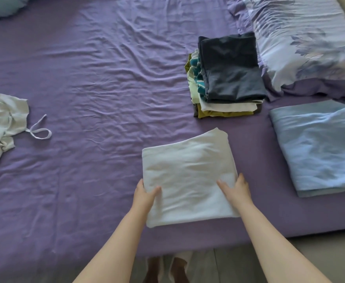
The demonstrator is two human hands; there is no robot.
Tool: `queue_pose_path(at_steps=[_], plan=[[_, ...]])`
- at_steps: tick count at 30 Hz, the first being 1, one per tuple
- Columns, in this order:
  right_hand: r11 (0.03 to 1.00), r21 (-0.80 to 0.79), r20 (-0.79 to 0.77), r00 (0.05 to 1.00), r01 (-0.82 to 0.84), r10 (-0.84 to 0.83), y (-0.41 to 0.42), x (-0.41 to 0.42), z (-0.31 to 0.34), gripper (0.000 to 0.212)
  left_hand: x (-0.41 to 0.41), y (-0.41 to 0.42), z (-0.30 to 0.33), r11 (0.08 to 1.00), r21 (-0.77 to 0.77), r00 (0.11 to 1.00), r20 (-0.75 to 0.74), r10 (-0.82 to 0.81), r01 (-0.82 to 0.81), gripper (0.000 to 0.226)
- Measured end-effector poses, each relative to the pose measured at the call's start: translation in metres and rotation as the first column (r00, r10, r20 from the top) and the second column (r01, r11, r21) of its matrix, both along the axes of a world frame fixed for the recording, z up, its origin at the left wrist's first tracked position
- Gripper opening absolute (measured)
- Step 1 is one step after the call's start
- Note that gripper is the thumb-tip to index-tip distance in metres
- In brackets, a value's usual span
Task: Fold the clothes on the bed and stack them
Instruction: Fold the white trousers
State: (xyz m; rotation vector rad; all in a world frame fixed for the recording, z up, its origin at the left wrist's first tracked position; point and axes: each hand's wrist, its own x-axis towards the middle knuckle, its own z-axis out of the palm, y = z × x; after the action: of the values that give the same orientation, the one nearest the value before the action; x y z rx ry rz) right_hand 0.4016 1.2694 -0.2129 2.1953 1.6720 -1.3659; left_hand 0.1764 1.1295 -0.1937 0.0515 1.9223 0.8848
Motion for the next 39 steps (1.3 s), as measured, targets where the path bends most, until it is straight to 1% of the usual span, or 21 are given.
queue_pose_path(at_steps=[1,2,4,5,7,9,12,17,20,23,26,28,30,34,36,39], plan=[[0.996,-0.034,-0.042,0.996,0.079,-0.081,0.002,0.002,-0.002,0.082,-0.002,0.0,0.001,0.999,0.015,0.999,0.043,0.033,-0.034,0.037],[0.984,-0.07,-0.097,0.981,0.163,-0.169,0.004,0.003,-0.002,0.07,-0.003,0.0,0.003,0.998,0.026,0.994,0.089,0.061,-0.063,0.031],[0.948,-0.157,-0.224,0.925,0.277,-0.307,0.006,0.005,0.004,0.042,-0.007,0.001,0.007,0.993,0.037,0.982,0.156,0.103,-0.11,0.024],[0.935,-0.18,-0.271,0.898,0.305,-0.345,0.006,0.006,0.008,0.03,-0.008,0.001,0.01,0.99,0.044,0.977,0.175,0.124,-0.133,0.022],[0.944,-0.133,-0.315,0.89,0.303,-0.33,0.006,0.008,0.019,0.02,-0.009,0.002,0.016,0.985,0.05,0.973,0.17,0.153,-0.164,0.02],[0.957,-0.043,-0.333,0.899,0.288,-0.286,0.004,0.008,0.035,0.017,-0.009,0.004,0.029,0.986,0.055,0.977,0.155,0.148,-0.158,0.018],[0.958,0.043,-0.356,0.901,0.283,-0.25,0.001,0.01,0.068,0.014,-0.009,0.006,0.06,0.988,0.082,0.978,0.171,0.118,-0.134,0.016],[0.943,0.208,-0.336,0.925,0.259,-0.18,0.005,0.023,0.139,0.013,-0.003,0.018,0.124,0.984,0.172,0.983,0.185,0.023,-0.055,0.017],[0.92,0.247,-0.373,0.906,0.305,-0.201,0.009,0.035,0.183,0.015,0.004,0.03,0.163,0.972,0.23,0.981,0.174,-0.086,0.045,0.017],[0.88,0.305,-0.385,0.892,0.364,-0.235,0.01,0.052,0.226,0.017,0.014,0.044,0.199,0.947,0.279,0.967,0.147,-0.207,0.16,0.024],[0.835,0.363,-0.402,0.878,0.413,-0.259,0.008,0.07,0.264,0.02,0.026,0.058,0.23,0.921,0.307,0.95,0.119,-0.289,0.242,0.028],[0.811,0.379,-0.417,0.865,0.446,-0.28,0.003,0.085,0.282,0.018,0.035,0.066,0.247,0.902,0.316,0.934,0.105,-0.341,0.294,0.029],[0.794,0.368,-0.429,0.846,0.484,-0.317,-0.001,0.103,0.294,0.022,0.047,0.074,0.259,0.885,0.32,0.918,0.092,-0.385,0.339,0.031],[0.755,0.341,-0.451,0.802,0.559,-0.391,0.0,0.142,0.305,0.02,0.077,0.091,0.269,0.86,0.348,0.902,0.081,-0.424,0.373,0.028],[0.756,0.34,-0.438,0.805,0.56,-0.399,0.008,0.163,0.306,0.022,0.097,0.099,0.27,0.848,0.344,0.887,0.077,-0.455,0.404,0.026],[0.78,0.349,-0.394,0.836,0.52,-0.382,0.029,0.197,0.304,0.026,0.131,0.115,0.263,0.844,0.32,0.871,0.098,-0.482,0.431,0.028]])
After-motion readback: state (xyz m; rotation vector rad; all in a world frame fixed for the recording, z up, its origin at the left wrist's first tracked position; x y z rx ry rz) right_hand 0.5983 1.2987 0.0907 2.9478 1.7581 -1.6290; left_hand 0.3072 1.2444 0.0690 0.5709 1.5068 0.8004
